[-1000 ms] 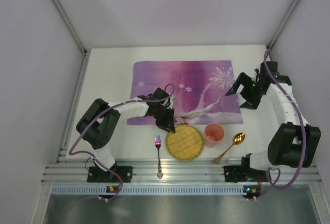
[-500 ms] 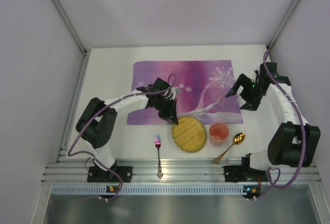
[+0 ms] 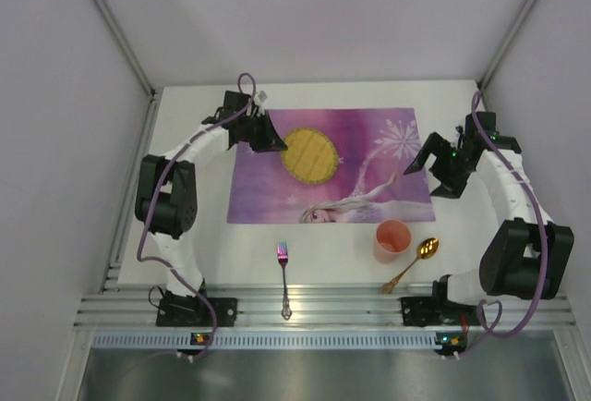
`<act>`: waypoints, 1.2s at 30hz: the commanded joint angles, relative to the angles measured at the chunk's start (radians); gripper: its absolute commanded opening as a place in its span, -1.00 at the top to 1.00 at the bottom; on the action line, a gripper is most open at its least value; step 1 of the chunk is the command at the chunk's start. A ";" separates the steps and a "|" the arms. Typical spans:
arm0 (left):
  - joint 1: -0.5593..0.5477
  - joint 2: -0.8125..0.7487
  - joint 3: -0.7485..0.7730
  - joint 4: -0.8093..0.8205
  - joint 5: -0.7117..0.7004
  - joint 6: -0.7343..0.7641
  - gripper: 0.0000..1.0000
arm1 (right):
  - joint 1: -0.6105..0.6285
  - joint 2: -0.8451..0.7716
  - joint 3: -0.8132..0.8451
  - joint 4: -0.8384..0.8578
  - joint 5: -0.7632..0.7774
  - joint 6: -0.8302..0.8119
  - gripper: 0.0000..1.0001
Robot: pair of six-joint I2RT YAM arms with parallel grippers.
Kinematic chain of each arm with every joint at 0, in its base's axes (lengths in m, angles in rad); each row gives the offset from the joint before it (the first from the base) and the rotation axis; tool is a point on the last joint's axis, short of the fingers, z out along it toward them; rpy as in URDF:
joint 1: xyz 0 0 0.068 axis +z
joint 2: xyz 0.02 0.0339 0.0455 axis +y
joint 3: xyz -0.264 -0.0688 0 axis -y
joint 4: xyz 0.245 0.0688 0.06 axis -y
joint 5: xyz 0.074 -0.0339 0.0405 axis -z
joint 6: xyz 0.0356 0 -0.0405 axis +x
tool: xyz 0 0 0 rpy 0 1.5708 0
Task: Set the dinner table for one person
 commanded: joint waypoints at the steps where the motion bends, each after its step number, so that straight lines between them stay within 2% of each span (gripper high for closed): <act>1: 0.028 0.095 0.069 0.190 0.103 -0.152 1.00 | 0.005 -0.006 -0.003 0.003 0.020 -0.014 -0.99; 5: 0.022 0.181 0.069 0.335 0.163 -0.259 1.00 | 0.005 0.002 0.012 -0.003 0.035 -0.015 -0.99; 8: 0.016 0.233 0.057 0.353 0.195 -0.278 1.00 | 0.005 0.003 0.024 -0.003 0.039 -0.017 -0.99; 14: 0.016 0.240 0.011 0.206 0.101 -0.145 1.00 | 0.005 -0.031 0.038 0.000 -0.032 -0.047 -1.00; 15: 0.016 0.241 0.010 0.129 0.075 -0.107 0.91 | 0.007 -0.046 0.037 -0.004 -0.041 -0.064 -0.99; 16: 0.016 0.240 0.004 0.104 0.044 -0.089 0.45 | 0.007 -0.078 0.033 -0.019 -0.056 -0.074 -1.00; 17: 0.016 0.232 -0.006 0.090 0.018 -0.074 0.08 | 0.008 -0.096 0.018 -0.026 -0.067 -0.084 -1.00; 18: 0.016 0.229 -0.018 0.083 0.004 -0.057 -0.19 | 0.013 -0.113 0.009 -0.033 -0.078 -0.103 -0.99; 19: 0.016 0.223 -0.039 0.074 -0.004 -0.054 -0.62 | 0.019 -0.144 -0.003 -0.050 -0.084 -0.106 -0.99; 21: 0.016 0.201 -0.058 0.075 -0.016 -0.052 -0.92 | 0.042 -0.184 -0.049 -0.061 -0.087 -0.095 -0.99; 28: 0.016 0.125 -0.079 0.067 -0.067 -0.080 -0.96 | 0.067 -0.371 -0.125 -0.139 -0.087 -0.092 -0.99; 34: 0.016 0.057 -0.041 0.037 -0.096 -0.108 -0.94 | 0.119 -0.448 -0.180 -0.222 0.003 -0.097 -0.75; 36: 0.016 0.042 -0.026 0.018 -0.101 -0.112 -0.95 | 0.180 -0.463 -0.224 -0.222 0.012 -0.088 -0.67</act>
